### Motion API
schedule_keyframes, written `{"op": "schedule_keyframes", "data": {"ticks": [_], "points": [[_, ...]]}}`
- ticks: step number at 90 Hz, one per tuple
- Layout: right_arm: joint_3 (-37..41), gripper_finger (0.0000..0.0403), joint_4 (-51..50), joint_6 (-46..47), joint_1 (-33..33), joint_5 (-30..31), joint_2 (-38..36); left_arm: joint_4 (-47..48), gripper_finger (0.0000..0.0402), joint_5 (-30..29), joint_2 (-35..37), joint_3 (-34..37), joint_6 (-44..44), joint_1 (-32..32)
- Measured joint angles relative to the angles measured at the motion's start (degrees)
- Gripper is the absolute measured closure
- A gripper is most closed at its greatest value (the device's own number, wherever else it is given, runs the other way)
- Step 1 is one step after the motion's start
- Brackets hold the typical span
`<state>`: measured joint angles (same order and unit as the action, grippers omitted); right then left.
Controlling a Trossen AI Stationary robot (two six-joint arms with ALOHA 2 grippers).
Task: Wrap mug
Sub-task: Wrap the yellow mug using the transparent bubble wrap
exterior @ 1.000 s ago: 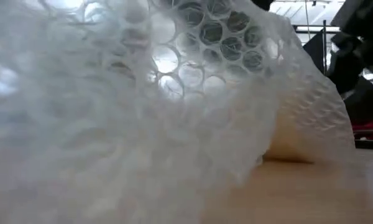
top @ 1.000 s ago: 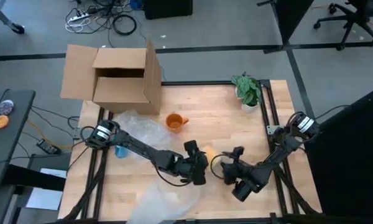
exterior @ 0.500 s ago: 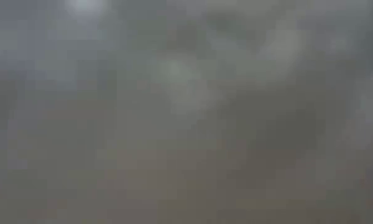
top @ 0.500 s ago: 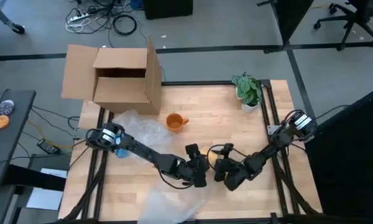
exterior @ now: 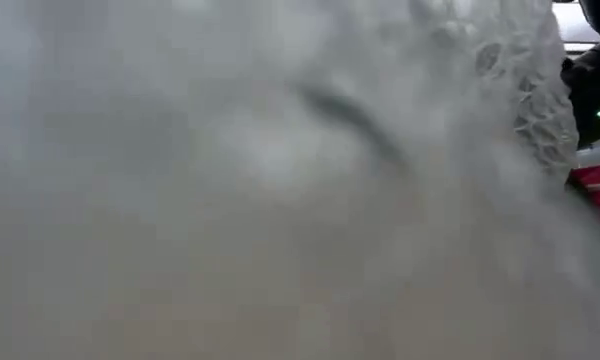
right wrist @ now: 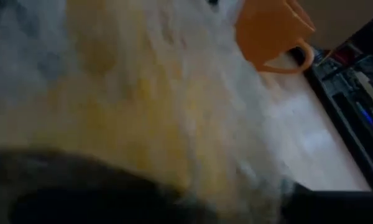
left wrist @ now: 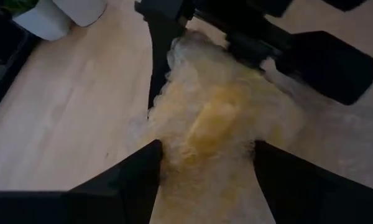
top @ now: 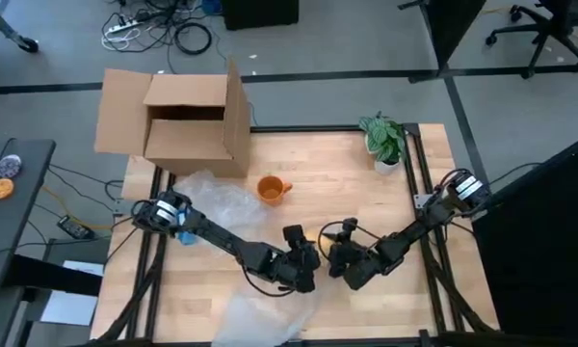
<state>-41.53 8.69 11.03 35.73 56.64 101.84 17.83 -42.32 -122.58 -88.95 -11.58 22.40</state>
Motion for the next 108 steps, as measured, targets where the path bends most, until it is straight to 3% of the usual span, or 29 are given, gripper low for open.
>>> {"op": "schedule_keyframes", "data": {"ticks": [13, 29, 40, 58, 73, 108], "points": [[-0.2, 0.0389, 0.3, -0.2, -0.6, 0.1, 0.0, 5.5, 0.0172, -1.1, 1.0, -3.1, 4.1, 0.3], [-1.0, 0.0397, -0.6, -2.3, -0.6, 2.9, -0.6, 21.4, 0.0172, -2.6, 2.6, -11.0, 3.4, 1.5], [-2.4, 0.0401, -5.1, -8.1, -0.5, 6.5, -1.3, 34.3, 0.0172, -3.9, 3.3, -15.2, -3.3, 3.0], [-5.1, 0.0402, -11.0, -12.5, -1.3, 10.7, -1.6, 48.4, 0.0172, -3.3, 3.0, -14.1, -19.8, 6.0], [-5.3, 0.0403, -11.6, -13.9, -2.5, 13.2, -1.6, 46.1, 0.0172, -4.4, 3.4, -9.6, -26.5, 8.1], [-5.3, 0.0403, -13.0, -24.4, -6.5, 22.7, -2.0, 16.1, 0.0172, -2.0, 3.3, 6.8, -24.6, 7.3]]}}
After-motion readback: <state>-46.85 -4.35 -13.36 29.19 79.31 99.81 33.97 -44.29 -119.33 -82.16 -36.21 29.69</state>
